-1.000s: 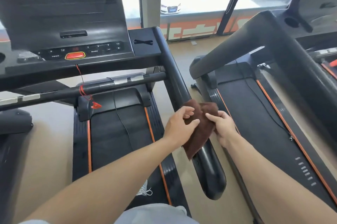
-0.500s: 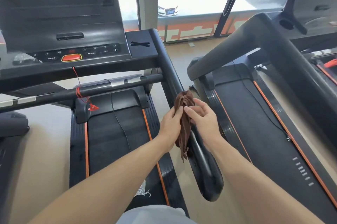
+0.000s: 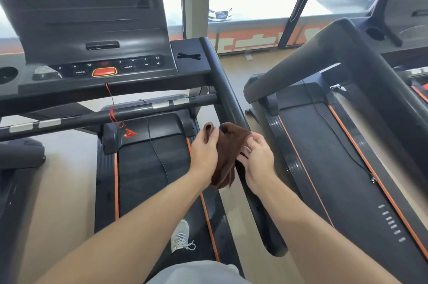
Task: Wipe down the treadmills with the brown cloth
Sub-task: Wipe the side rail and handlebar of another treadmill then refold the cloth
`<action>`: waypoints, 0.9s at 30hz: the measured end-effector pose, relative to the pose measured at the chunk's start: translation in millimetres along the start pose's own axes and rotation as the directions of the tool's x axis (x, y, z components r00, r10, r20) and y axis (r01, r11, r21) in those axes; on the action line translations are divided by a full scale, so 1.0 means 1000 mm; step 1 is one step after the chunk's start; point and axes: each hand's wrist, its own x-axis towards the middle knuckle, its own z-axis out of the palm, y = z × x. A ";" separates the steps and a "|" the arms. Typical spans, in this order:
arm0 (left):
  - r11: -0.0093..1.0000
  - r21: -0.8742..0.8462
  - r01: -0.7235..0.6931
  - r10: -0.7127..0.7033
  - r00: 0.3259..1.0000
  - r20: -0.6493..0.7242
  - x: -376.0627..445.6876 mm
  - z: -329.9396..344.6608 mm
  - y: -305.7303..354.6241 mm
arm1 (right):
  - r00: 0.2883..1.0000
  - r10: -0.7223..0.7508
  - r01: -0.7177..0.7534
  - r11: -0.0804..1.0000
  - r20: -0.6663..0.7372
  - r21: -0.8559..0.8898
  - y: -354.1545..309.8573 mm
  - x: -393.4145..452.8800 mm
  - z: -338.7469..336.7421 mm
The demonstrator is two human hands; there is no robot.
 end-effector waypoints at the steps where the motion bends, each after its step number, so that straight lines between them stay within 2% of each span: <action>1: 1.000 0.003 -0.007 0.007 1.000 0.001 0.001 -0.002 0.001 | 0.997 0.071 -0.071 0.995 0.000 0.068 0.000 0.001 0.002; 4: 0.998 0.032 -0.060 0.059 0.998 0.009 0.000 -0.007 0.001 | 0.985 0.149 -0.165 0.964 0.090 0.209 0.002 0.001 0.010; 6: 0.997 0.032 -0.065 0.065 0.998 0.016 0.001 -0.011 0.001 | 0.984 0.114 -0.137 0.975 0.138 0.174 0.004 -0.001 0.017; 9: 0.996 0.070 -0.056 0.053 0.998 0.033 0.006 -0.022 0.000 | 0.992 0.061 -0.062 0.998 0.107 0.010 0.008 0.002 0.025; 12: 0.971 0.215 -0.104 0.102 0.995 0.024 0.016 -0.040 0.003 | 0.998 0.058 -0.058 0.998 0.026 0.010 0.007 0.012 0.023; 14: 0.951 0.291 -0.107 0.130 0.990 -0.060 0.028 -0.058 0.005 | 1.000 0.029 -0.029 1.000 0.010 -0.007 0.001 0.020 0.018; 17: 0.911 0.413 0.004 0.090 0.974 -0.207 0.047 -0.088 0.007 | 0.999 -0.033 0.032 0.998 -0.010 -0.050 -0.012 0.028 0.012; 20: 0.778 0.607 0.165 0.051 0.945 -0.322 0.067 -0.122 0.000 | 0.998 -0.069 0.068 0.993 -0.003 -0.094 -0.023 0.034 0.008; 22: 0.693 0.683 0.231 0.028 0.938 -0.345 0.076 -0.139 -0.004 | 0.995 -0.087 0.093 0.989 0.057 -0.116 -0.025 0.034 0.007; 23: 0.699 0.675 0.236 0.006 0.942 -0.336 0.078 -0.144 -0.004 | 0.990 -0.100 0.113 0.985 0.097 -0.131 -0.026 0.033 0.007; 24: 0.746 0.620 0.241 -0.032 0.944 -0.328 0.079 -0.145 -0.002 | 0.984 -0.116 0.136 0.980 0.139 -0.143 -0.026 0.031 0.008; 26: 0.887 0.339 0.312 -0.210 0.929 -0.305 0.077 -0.140 0.004 | 0.958 -0.138 0.189 0.963 0.252 -0.191 -0.026 0.028 0.008; 27: 0.919 0.179 0.352 -0.298 0.915 -0.272 0.077 -0.136 0.007 | 0.935 -0.127 0.211 0.949 0.330 -0.234 -0.026 0.026 0.008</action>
